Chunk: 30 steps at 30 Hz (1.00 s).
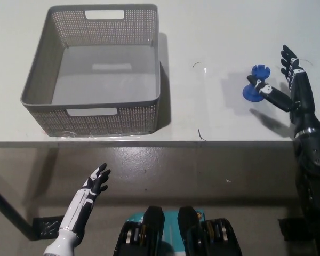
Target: Use the right hand to pick up a chess pieces and put it into a container on the left hand side
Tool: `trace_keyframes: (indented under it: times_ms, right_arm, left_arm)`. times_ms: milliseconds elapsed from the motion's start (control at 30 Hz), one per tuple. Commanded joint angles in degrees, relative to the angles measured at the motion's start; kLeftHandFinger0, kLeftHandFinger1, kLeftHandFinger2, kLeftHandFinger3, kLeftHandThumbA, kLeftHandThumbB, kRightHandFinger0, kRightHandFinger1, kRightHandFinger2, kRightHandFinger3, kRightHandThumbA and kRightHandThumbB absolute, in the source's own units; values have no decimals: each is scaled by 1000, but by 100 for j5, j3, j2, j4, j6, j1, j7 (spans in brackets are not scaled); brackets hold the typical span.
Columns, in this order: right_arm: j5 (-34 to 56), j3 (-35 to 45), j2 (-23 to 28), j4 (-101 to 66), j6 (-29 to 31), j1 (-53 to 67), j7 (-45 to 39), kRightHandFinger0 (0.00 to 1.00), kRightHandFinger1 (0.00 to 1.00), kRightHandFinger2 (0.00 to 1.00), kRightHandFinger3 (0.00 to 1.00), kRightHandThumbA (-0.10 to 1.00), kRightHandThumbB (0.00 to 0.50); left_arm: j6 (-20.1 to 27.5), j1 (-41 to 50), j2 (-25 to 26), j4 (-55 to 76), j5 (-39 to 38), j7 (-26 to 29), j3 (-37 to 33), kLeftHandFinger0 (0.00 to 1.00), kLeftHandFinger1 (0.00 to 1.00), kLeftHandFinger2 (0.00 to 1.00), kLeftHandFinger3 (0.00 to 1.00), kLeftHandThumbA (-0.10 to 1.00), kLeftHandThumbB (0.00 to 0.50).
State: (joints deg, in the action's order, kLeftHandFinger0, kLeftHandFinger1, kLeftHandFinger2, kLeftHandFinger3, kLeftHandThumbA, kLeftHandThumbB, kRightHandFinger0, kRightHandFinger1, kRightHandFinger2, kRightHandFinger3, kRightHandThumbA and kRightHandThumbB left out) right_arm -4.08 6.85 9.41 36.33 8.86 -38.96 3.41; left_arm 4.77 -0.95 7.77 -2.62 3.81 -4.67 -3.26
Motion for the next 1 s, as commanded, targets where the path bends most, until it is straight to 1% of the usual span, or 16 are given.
trace_keyframes:
  times_ms: [0, 67, 100, 133, 167, 233, 267, 467, 600, 833, 967]
  right_arm:
    - [60, 69, 218, 611, 170, -701, 208, 1000, 1000, 1000, 1000, 1000, 431]
    - [64, 64, 238, 910, 255, -856, 249, 1000, 1000, 1000, 1000, 1000, 432]
    - [65, 55, 241, 1096, 280, -963, 269, 1000, 1000, 1000, 1000, 1000, 415]
    - [67, 47, 246, 1210, 290, -1025, 275, 1000, 1000, 1000, 1000, 1000, 413]
    - [59, 32, 251, 1291, 321, -1065, 284, 1000, 1000, 1000, 1000, 1000, 396]
    - [57, 11, 259, 1505, 395, -1170, 295, 1000, 1000, 1000, 1000, 1000, 378]
    - [63, 2, 270, 1678, 496, -1245, 290, 1000, 1000, 1000, 1000, 1000, 377]
    - [31, -36, 316, 2282, 741, -1548, 365, 1000, 1000, 1000, 1000, 1000, 382]
    - [-34, -109, 368, 2532, 781, -1708, 420, 1000, 1000, 1000, 1000, 1000, 373]
    - [-37, -201, 307, 2722, 878, -1858, 517, 1000, 1000, 1000, 1000, 1000, 405]
    - [24, -221, 255, 3015, 905, -1907, 467, 1000, 1000, 1000, 1000, 1000, 393]
  left_arm:
    - [260, -37, 28, 41, 29, -43, -37, 1000, 1000, 1000, 1000, 1000, 213]
    - [213, -36, 29, 62, 42, -45, -39, 1000, 1000, 1000, 1000, 1000, 217]
    - [202, -29, 28, 86, 58, -38, -40, 1000, 1000, 1000, 1000, 1000, 225]
    - [192, -22, 26, 105, 91, -21, -42, 1000, 1000, 1000, 1000, 1000, 225]
    - [198, -22, 34, 100, 85, -38, -47, 1000, 1000, 1000, 1000, 1000, 225]
    - [242, -23, 40, 67, 61, -52, -43, 1000, 1000, 1000, 1000, 1000, 223]
    - [257, -32, 27, 51, 37, -50, -36, 1000, 1000, 1000, 1000, 1000, 224]
    - [227, -57, 32, 53, -22, -105, -31, 1000, 1000, 1000, 1000, 1000, 228]
    - [195, -53, 22, 71, 10, -98, -29, 1000, 1000, 1000, 1000, 1000, 228]
    - [147, -111, 18, 65, 30, -112, -43, 1000, 1000, 1000, 1000, 1000, 237]
    - [143, -95, 21, 74, 20, -128, -51, 1000, 1000, 1000, 1000, 1000, 238]
